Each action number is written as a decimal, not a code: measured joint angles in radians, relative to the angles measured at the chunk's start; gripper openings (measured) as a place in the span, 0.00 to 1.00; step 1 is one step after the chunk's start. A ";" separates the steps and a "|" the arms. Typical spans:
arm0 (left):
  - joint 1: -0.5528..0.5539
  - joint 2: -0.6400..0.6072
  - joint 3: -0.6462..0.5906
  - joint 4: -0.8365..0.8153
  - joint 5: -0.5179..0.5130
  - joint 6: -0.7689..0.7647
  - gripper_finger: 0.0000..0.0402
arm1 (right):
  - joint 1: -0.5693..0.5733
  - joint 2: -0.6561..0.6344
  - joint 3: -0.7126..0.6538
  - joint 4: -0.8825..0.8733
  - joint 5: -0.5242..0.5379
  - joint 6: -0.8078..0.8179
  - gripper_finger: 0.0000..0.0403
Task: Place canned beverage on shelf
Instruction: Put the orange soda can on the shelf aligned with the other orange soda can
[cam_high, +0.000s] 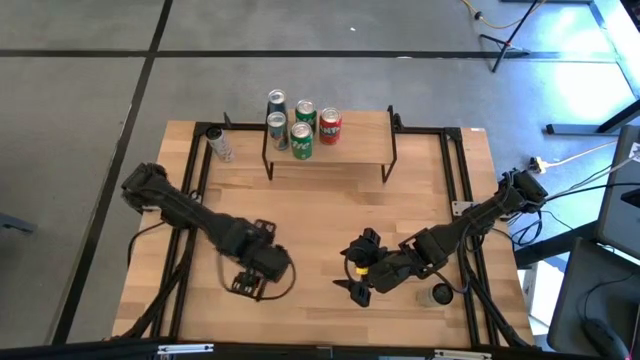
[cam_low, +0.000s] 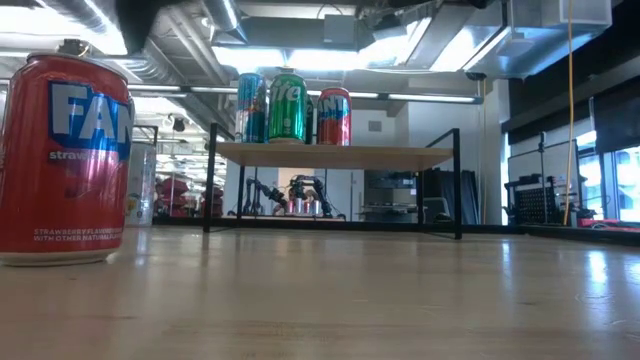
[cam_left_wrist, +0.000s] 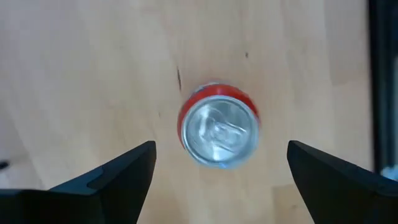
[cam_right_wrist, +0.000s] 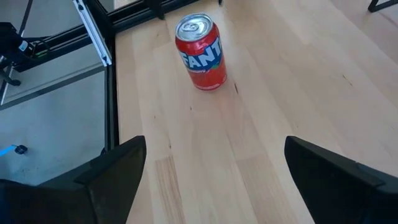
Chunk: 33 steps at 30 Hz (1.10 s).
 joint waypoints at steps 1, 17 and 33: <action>-0.021 -0.026 -0.006 0.006 -0.025 -0.054 0.87 | 0.000 0.000 0.000 0.000 0.000 -0.002 0.92; -0.525 -0.484 -0.444 0.243 -0.394 -1.104 0.87 | -0.053 0.134 0.002 0.347 -0.054 -0.195 0.92; -0.607 -0.484 -0.513 0.267 -0.449 -1.057 0.87 | -0.209 0.441 0.182 0.573 -0.135 -0.322 0.92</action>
